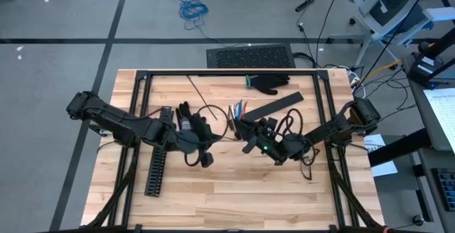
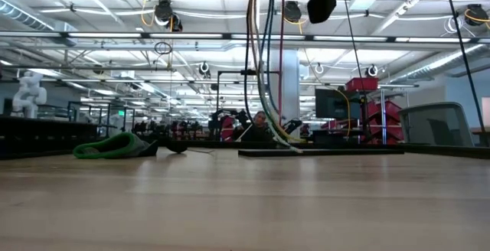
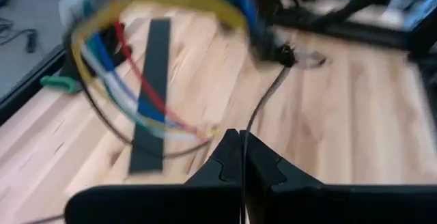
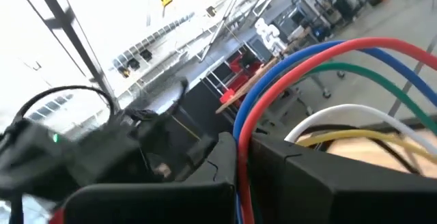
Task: Ziptie cables
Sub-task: Wrap the cable wires with the black zip tie
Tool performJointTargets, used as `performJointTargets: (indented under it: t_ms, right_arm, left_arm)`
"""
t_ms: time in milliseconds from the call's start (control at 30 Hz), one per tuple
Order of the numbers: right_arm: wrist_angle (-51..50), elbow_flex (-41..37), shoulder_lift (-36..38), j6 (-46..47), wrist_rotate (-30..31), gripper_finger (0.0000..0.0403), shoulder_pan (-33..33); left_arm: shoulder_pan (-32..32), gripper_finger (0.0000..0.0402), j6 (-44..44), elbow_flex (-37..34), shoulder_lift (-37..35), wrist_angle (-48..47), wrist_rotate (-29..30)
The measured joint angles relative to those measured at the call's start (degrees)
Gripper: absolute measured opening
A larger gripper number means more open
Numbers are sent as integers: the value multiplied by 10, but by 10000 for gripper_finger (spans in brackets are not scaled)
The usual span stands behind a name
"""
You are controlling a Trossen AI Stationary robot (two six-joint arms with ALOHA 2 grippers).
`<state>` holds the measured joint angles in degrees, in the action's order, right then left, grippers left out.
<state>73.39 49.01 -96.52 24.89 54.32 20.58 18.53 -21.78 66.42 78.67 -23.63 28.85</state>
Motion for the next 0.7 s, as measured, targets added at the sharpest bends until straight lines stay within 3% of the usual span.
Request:
performJointTargets:
  t_ms: [133,333,700]
  right_arm:
    - [-5,0,26,-40,7,11,-1]
    - [-36,0,36,-30,8,11,-4]
    - [-42,0,35,-16,8,11,-21]
  left_arm:
    - [12,0,-11,-25,-1,-11,31]
    - [28,0,-19,-49,-8,-8,71]
    - [30,0,-18,-49,-8,-8,75]
